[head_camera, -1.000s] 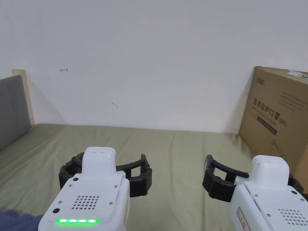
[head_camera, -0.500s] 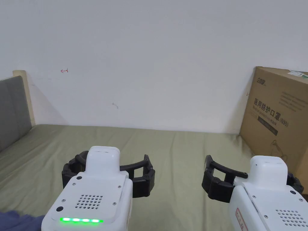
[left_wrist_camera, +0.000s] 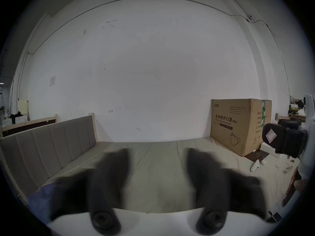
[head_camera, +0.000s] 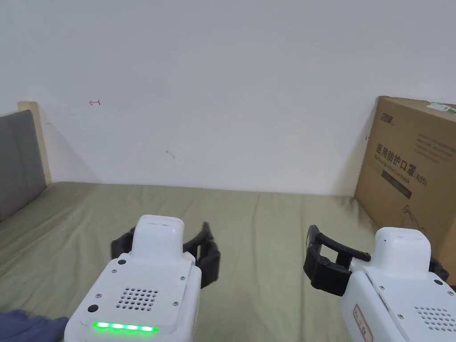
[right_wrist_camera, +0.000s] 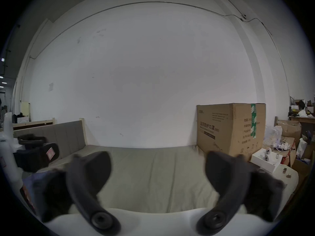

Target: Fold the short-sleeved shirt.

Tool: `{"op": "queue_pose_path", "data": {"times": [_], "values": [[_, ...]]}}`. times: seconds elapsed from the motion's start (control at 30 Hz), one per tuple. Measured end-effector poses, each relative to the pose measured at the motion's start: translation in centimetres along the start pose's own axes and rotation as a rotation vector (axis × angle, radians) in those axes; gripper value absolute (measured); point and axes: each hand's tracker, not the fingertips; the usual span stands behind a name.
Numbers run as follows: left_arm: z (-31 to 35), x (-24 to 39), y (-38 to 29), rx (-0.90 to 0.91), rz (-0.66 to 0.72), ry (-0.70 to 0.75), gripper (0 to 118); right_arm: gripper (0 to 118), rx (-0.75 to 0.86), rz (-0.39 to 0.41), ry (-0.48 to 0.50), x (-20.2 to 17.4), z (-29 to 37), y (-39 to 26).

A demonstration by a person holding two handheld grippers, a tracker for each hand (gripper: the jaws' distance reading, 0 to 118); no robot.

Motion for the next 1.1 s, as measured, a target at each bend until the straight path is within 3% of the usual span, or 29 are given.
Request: {"op": "queue_pose_path", "data": {"times": [0.03, 0.07, 0.1, 0.13, 0.23, 0.63, 0.77, 0.83, 0.93, 1.1], "values": [[-0.1, -0.2, 0.0, -0.033, 0.01, -0.006, 36, 89, 0.02, -0.002, 0.02, 0.0, 0.3, -0.1], [-0.4, -0.3, -0.1, -0.074, 0.02, -0.014, 0, 34, 0.022, 0.014, 0.02, -0.1, 0.3, -0.1], [-0.7, -0.6, -0.3, -0.086, 0.039, -0.02, 1, 0, 0.004, 0.041, 0.005, -0.4, 0.2, -0.1], [-0.9, -0.9, -0.6, -0.106, 0.084, -0.03, 1, 0, -0.017, 0.065, -0.034, -0.4, 0.1, -0.3], [-1.4, -1.6, -1.3, -0.157, 0.151, -0.032, 1, 0, -0.025, 0.006, 0.023, 0.0, 0.1, -0.7], [-1.5, -2.4, -1.9, -0.17, 0.137, -0.03, 1, 0, -0.054, -0.023, -0.014, 0.2, -0.4, -1.4], [-0.3, -5.2, -1.9, -0.18, 0.037, 0.039, 0, 0, -0.084, 0.003, -0.006, -3.1, -2.0, -2.1], [1.3, -8.2, -1.7, -0.144, 0.016, 0.096, 0, 0, -0.107, -0.032, 0.117, -6.1, -3.1, -2.3], [4.1, -13.5, -1.6, -0.13, -0.008, 0.27, 0, 0, -0.13, 0.015, 0.277, -12.1, -4.3, -2.5], [9.0, -20.4, -2.2, -0.158, -0.031, 0.496, 0, 0, -0.146, 0.008, 0.53, -20.4, -4.3, -2.7]]}}
